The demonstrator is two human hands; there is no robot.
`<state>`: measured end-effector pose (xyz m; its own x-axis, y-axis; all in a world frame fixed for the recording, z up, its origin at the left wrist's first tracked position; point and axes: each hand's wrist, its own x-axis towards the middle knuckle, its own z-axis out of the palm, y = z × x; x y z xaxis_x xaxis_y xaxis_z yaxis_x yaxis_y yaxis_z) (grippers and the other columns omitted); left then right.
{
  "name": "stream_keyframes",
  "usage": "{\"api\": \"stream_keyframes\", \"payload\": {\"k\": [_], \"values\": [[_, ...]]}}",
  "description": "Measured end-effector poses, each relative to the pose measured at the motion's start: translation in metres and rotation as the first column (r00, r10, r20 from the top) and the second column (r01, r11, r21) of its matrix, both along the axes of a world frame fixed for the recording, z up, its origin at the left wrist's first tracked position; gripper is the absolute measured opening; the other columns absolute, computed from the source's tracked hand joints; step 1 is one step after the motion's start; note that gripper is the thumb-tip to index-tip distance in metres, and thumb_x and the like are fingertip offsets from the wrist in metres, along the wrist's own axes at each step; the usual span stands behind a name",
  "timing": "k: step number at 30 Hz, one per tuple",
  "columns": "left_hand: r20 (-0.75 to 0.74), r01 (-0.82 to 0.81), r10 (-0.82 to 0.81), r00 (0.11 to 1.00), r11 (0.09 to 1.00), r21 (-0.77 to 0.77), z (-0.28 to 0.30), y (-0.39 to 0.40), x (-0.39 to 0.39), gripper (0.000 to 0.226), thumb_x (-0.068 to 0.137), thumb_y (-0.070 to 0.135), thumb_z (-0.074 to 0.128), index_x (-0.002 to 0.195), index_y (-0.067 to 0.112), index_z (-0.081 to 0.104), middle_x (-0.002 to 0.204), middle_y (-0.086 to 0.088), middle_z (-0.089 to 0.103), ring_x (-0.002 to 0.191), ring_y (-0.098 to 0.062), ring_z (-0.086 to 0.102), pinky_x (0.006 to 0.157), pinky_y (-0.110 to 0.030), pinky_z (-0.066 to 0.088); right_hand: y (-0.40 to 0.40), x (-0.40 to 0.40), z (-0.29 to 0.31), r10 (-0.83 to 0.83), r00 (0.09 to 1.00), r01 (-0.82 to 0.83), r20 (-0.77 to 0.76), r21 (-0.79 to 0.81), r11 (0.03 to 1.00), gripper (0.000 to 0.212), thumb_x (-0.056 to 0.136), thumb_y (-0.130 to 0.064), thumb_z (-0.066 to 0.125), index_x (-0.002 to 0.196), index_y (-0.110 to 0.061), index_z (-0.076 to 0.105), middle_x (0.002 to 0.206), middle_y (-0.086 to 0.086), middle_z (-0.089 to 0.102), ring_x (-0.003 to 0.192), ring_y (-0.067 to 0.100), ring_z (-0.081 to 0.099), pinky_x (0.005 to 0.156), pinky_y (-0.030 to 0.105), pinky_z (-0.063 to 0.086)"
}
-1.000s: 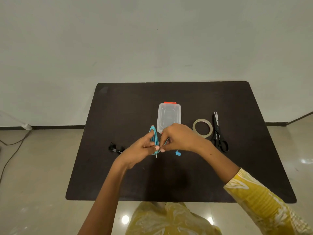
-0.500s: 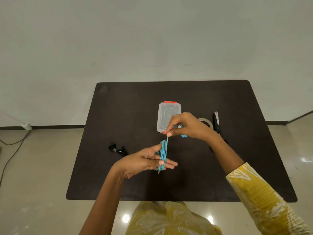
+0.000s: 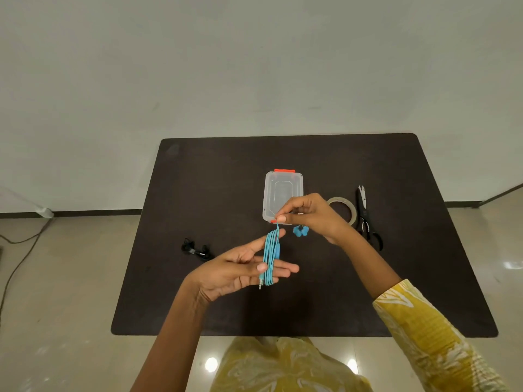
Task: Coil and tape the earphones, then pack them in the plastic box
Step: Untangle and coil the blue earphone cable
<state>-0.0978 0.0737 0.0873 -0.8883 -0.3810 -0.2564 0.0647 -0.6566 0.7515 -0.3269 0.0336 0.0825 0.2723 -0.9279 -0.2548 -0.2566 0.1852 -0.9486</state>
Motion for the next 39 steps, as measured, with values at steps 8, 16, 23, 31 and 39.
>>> {"api": "stream_keyframes", "payload": {"k": [8,16,23,31,39], "values": [[-0.111,-0.131,0.137,0.984,0.990,0.060,-0.002,-0.005,-0.006,0.055,0.095,0.008,0.049,0.143,0.024,0.027,0.137,-0.015,0.053,0.127,-0.020,0.052,0.097,-0.025,0.047,0.040,0.036,-0.021,-0.194,0.957,0.123,0.218,0.301,0.946,0.020,0.094,-0.011,0.052,0.104,-0.008,0.069,0.094,0.008,0.070,0.084,0.025,0.063,0.073,0.032,0.052],[0.113,-0.365,0.364,0.925,0.931,-0.015,-0.006,-0.022,-0.005,0.072,0.091,0.007,0.052,0.148,0.027,0.012,0.131,-0.016,0.058,0.120,-0.022,0.058,0.093,-0.028,0.051,0.048,0.056,-0.011,-0.079,0.997,0.081,-0.018,0.215,0.973,0.019,0.094,-0.009,0.052,0.087,-0.016,0.069,0.067,-0.006,0.066,0.050,0.002,0.052,0.054,0.017,0.047],[0.239,-0.414,0.456,0.857,0.887,-0.207,-0.011,-0.021,-0.009,0.056,0.094,0.006,0.050,0.136,0.033,0.026,0.123,-0.003,0.066,0.119,-0.017,0.059,0.091,-0.022,0.051,0.044,0.056,0.000,0.078,0.966,-0.028,-0.248,0.202,0.979,0.018,0.093,-0.011,0.054,0.105,-0.008,0.069,0.084,0.003,0.073,0.066,0.005,0.065,0.071,0.019,0.053],[0.379,-0.264,0.458,0.804,0.846,-0.463,-0.010,-0.011,-0.011,0.057,0.096,0.007,0.051,0.143,0.020,0.021,0.116,0.002,0.070,0.110,-0.009,0.063,0.090,-0.015,0.050,0.048,0.057,0.007,0.080,0.945,0.014,-0.317,0.284,0.959,0.018,0.088,-0.009,0.062,0.103,-0.005,0.071,0.080,-0.001,0.067,0.069,0.009,0.065,0.067,0.018,0.056],[0.475,-0.023,0.406,0.781,0.779,-0.627,-0.014,0.000,-0.010,0.045,0.092,0.005,0.057,0.131,0.019,0.040,0.111,-0.004,0.069,0.108,-0.014,0.064,0.100,-0.037,0.048,0.045,0.049,0.010,-0.095,0.985,0.138,-0.145,0.322,0.937,0.009,0.076,-0.006,0.075,0.083,-0.006,0.070,0.079,0.008,0.072,0.072,0.012,0.071,0.067,0.019,0.058]]}}
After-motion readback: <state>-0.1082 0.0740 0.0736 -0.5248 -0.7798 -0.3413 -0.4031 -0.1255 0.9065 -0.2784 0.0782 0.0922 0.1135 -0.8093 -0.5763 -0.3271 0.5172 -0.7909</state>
